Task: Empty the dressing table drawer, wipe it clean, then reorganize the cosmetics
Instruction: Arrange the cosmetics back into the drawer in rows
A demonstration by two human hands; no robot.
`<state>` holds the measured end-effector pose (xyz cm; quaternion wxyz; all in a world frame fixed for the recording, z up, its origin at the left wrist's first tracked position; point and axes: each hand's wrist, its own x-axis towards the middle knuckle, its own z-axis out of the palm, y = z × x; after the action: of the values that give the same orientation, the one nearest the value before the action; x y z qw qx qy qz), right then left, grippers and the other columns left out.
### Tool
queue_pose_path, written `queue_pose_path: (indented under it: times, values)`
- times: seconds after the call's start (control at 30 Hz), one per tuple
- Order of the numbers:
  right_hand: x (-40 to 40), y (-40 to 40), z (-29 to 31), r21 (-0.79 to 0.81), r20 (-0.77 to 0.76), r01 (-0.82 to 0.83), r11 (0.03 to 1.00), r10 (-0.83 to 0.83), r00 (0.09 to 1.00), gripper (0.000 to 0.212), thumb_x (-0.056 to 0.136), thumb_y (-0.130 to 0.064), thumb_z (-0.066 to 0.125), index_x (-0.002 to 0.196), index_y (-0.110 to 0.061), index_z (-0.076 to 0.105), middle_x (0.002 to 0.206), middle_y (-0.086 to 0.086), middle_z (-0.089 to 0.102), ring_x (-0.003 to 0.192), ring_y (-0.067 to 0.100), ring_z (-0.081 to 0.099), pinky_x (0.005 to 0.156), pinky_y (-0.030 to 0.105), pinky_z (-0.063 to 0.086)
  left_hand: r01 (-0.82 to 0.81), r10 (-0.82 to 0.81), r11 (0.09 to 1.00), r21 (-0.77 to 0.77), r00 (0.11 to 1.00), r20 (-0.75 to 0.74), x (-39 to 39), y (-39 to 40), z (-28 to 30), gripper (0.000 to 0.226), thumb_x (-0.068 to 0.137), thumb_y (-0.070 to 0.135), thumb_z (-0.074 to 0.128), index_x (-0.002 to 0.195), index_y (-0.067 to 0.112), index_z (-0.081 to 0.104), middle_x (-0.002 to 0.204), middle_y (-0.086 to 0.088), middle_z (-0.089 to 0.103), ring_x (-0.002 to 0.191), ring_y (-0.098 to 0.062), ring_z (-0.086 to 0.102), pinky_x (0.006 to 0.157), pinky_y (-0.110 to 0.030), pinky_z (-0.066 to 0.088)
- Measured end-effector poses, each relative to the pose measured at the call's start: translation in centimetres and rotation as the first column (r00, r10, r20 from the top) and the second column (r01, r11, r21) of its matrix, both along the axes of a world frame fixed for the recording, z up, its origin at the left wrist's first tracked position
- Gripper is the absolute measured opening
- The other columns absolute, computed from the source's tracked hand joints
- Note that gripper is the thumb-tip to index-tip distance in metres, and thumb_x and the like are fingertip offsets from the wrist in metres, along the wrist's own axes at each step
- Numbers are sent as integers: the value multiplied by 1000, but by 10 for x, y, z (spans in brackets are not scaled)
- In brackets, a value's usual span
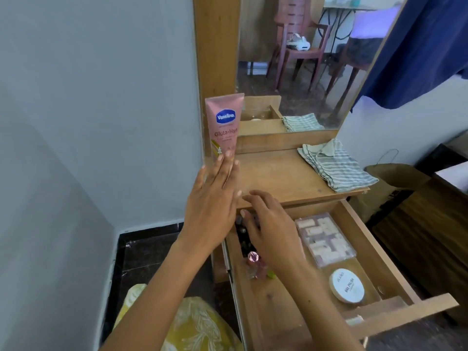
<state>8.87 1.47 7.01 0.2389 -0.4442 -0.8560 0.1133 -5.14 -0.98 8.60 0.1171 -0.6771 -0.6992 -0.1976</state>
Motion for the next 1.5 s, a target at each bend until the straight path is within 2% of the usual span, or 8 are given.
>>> queue_pose_path:
  times: [0.33, 0.57, 0.83, 0.93, 1.03, 1.13, 1.2, 1.5]
  values:
    - [-27, 18, -2, 62, -68, 56, 997, -52, 996, 29, 94, -29, 51, 123, -24, 56, 136, -10, 47, 115, 5, 51, 78, 11, 36, -83, 117, 981, 178, 975, -191, -28, 66, 61, 55, 101, 25, 32, 149, 12, 9, 157, -14, 2, 144, -29, 2, 115, -40, 1]
    - [-24, 18, 2, 80, -204, 141, 987, -123, 971, 29, 91, -31, 58, 119, -22, 58, 133, -9, 50, 109, 8, 56, 69, 15, 40, -65, 62, 958, 279, 998, 20, -23, 69, 91, 35, 86, 17, 64, 118, 3, 59, 110, -15, 61, 99, -28, 54, 84, -34, 42]
    - [-1, 17, 8, 108, -507, 147, 983, -73, 859, 85, 76, -27, 77, 143, -19, 25, 152, 7, 29, 139, 18, 31, 101, 26, 38, -39, -140, 877, 479, 932, 333, 32, 22, 87, 4, 81, 19, 72, 81, 15, 71, 76, 5, 69, 74, -11, 59, 87, -25, 30]
    - [23, 14, 10, 90, -569, 133, 987, -59, 820, 78, 73, -22, 80, 135, -24, 32, 139, 1, 45, 124, 17, 49, 93, 38, 51, -78, -202, 920, 384, 745, 636, 48, 6, 74, 9, 83, 27, 70, 88, 20, 73, 75, 14, 68, 72, 0, 62, 87, -24, 42]
    - [57, 10, 12, 116, -462, 60, 991, 1, 887, 72, 69, -21, 83, 128, -22, 42, 121, -5, 53, 104, 5, 53, 83, 15, 47, -72, -224, 945, 320, 573, 789, 54, -7, 59, 14, 83, 24, 69, 94, 17, 73, 77, 15, 67, 76, 5, 63, 65, -12, 49]
    - [96, 11, 23, 9, -263, -87, 996, 86, 961, 68, 67, -24, 82, 124, -32, 46, 112, -21, 53, 100, -5, 52, 78, 7, 42, 28, -135, 986, 164, 704, 697, 50, -14, 36, 31, 93, 32, 52, 115, 16, 66, 112, 2, 68, 101, -8, 61, 89, -33, 50]
    - [121, 13, 31, -167, -157, -179, 970, 153, 976, 69, 63, -18, 84, 117, -41, 48, 109, -25, 56, 100, -2, 55, 77, 10, 45, 68, -22, 995, -71, 863, 505, 42, -16, 20, 44, 98, 42, 33, 130, 21, 54, 140, -2, 48, 129, -17, 43, 112, -42, 24]
    - [143, 10, 6, -763, 222, -142, 631, 462, 859, 56, 64, -21, 83, 103, -51, 56, 111, -28, 52, 104, -4, 52, 82, 16, 51, 86, -30, 857, -508, 992, 119, 33, -7, -32, 60, 99, 48, 13, 149, 17, 5, 157, -2, -8, 144, -14, -8, 115, -40, -4]
